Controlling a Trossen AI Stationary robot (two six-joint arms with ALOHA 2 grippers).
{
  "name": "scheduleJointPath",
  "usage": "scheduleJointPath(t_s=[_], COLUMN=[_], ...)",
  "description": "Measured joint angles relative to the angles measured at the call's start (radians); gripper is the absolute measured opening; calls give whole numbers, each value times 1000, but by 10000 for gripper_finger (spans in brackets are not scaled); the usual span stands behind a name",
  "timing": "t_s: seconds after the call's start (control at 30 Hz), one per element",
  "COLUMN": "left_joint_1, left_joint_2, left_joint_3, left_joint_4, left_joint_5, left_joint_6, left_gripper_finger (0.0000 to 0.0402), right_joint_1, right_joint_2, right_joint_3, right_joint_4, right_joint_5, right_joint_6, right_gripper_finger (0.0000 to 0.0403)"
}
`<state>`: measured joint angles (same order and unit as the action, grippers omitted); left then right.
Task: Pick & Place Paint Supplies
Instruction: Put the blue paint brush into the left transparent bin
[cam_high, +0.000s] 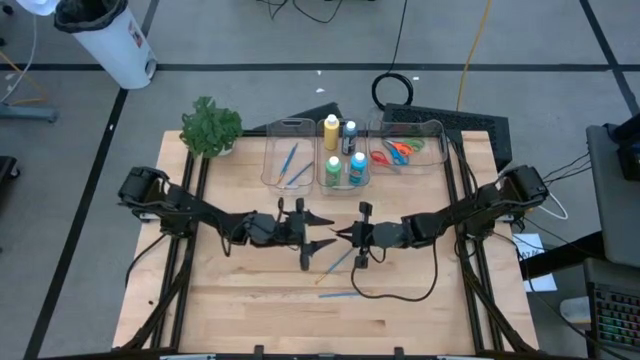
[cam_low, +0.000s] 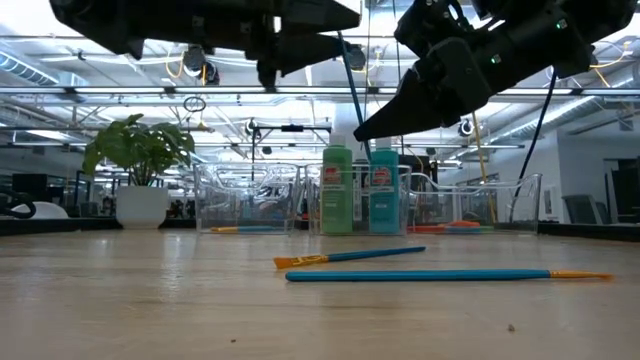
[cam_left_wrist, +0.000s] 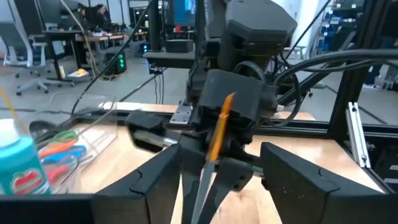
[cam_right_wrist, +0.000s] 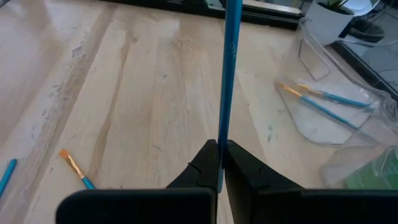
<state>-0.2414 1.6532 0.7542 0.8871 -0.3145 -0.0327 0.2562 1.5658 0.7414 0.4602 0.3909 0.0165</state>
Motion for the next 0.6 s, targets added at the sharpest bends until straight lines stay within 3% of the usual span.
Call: scheduleJointPath(t_s=[0.23, 0.33, 0.5, 0.6], left_joint_1=[0, 0, 2, -1], left_joint_2=[22, 22, 22, 22], left_joint_3=[32, 32, 32, 31], left_joint_4=[-25, -41, -68, -64], left_joint_5=[0, 0, -8, -41], left_joint_6=[29, 29, 57, 63], left_gripper_finger=[180, 136, 22, 18], right_joint_1=[0, 0, 0, 0], right_joint_2=[0, 0, 0, 0], right_joint_3=[-2, -2, -3, -3], right_joint_4=[-2, -3, -1, -26], right_joint_5=[0, 0, -4, -2], right_joint_6=[1, 1, -2, 4], right_gripper_finger=[0, 0, 3, 17])
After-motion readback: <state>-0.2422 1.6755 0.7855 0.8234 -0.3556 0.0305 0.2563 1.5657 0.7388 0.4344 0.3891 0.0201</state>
